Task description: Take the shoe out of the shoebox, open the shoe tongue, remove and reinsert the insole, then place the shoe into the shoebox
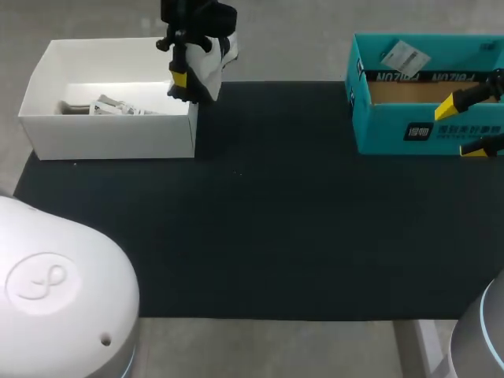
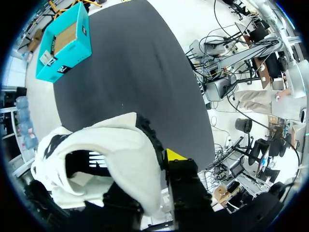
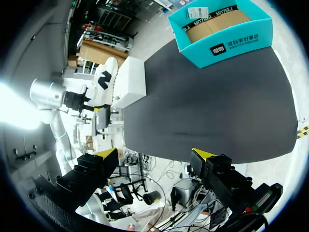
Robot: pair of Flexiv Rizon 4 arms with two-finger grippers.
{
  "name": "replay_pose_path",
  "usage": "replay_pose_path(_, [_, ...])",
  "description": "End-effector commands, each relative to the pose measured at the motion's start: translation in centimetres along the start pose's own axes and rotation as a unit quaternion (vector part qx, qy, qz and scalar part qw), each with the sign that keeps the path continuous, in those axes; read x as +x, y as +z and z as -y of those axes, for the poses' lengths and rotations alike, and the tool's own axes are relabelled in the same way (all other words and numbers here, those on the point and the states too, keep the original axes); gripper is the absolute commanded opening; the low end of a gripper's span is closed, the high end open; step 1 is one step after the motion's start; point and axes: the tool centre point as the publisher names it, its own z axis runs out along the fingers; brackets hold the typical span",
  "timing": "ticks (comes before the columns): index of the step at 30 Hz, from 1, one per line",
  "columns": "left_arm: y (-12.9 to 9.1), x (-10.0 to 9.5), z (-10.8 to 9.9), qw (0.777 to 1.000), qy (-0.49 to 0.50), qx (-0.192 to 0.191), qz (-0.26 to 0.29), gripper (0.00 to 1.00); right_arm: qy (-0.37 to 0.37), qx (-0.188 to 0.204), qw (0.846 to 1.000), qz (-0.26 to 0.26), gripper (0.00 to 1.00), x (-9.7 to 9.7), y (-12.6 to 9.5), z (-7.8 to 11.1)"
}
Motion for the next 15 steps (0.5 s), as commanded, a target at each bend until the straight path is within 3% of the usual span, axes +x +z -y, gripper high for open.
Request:
replay_pose_path(1, [-0.3,-0.5,-3.2,1.0,0.014,0.005,-0.003,0.0,0.0,-0.001,1.0,0.001,1.0,0.0,0.1,0.1])
replay_pose_path(4, [-0.1,-1.1,-5.5,1.0,0.016,-0.005,0.011,0.0,0.0,-0.001,1.0,0.001,1.0,0.0,0.1,0.1])
replay_pose_path(8, [0.0,-2.2,-8.8,0.999,0.037,0.014,0.019,0.0,0.0,-0.001,1.0,0.001,1.0,0.0,0.1,0.1])
replay_pose_path(15, [0.0,-3.7,-12.1,0.999,0.034,0.017,0.008,0.0,0.0,-0.001,1.0,0.001,1.0,0.0,0.1,0.1])
